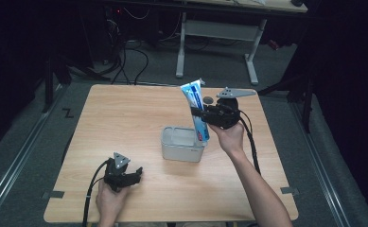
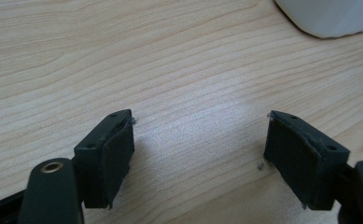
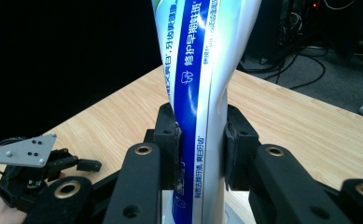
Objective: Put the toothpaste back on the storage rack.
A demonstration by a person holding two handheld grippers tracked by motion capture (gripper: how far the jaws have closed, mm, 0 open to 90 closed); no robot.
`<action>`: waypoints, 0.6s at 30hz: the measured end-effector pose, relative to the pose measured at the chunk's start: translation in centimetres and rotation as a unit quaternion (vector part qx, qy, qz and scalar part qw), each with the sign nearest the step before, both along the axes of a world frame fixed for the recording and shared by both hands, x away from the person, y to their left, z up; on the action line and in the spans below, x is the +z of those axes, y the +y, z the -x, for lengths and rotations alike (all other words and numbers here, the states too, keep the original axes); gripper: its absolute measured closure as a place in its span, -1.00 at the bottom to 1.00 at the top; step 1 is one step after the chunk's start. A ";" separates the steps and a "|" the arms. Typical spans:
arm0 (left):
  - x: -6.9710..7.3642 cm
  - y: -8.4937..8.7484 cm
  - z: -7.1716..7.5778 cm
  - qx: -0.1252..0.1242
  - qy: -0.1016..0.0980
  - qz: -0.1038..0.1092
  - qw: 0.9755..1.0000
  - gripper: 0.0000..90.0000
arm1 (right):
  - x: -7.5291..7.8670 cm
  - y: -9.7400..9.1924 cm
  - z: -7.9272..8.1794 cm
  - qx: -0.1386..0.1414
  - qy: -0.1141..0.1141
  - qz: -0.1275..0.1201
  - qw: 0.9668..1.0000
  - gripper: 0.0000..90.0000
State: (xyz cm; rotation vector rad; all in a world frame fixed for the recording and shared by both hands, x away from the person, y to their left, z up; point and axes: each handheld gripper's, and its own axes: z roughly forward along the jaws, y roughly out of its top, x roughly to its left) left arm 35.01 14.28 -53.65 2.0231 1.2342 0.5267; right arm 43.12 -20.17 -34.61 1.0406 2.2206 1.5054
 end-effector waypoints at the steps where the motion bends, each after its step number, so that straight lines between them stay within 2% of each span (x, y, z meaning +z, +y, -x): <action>1: 0.0 0.0 0.0 0.000 0.000 0.000 1.000 -0.46 | 0.1 0.2 -0.1 0.001 -0.001 0.002 1.000 0.59; 5: 0.0 0.0 0.0 0.000 0.000 0.000 1.000 -0.46 | 0.2 0.8 -0.2 0.005 -0.008 -0.002 1.000 0.59; 6: 0.0 0.0 0.0 0.000 0.000 0.000 1.000 -0.46 | 0.2 1.1 -0.3 0.009 -0.011 -0.010 1.000 0.59; 8: 0.0 0.0 0.0 0.000 0.000 0.000 1.000 -0.46 | 0.2 1.5 -0.5 0.009 -0.008 -0.012 1.000 0.59; 10: 0.0 0.0 0.0 0.000 0.000 0.000 1.000 -0.46 | 0.3 1.9 -0.7 0.006 -0.009 -0.005 1.000 0.59; 15: 0.0 0.0 0.0 0.000 0.000 0.000 1.000 -0.46 | 0.1 2.6 -1.1 0.006 -0.005 -0.012 1.000 0.58; 18: 0.0 0.0 0.0 0.000 0.000 0.001 1.000 -0.46 | -0.2 3.2 -1.4 0.004 -0.005 -0.005 1.000 0.58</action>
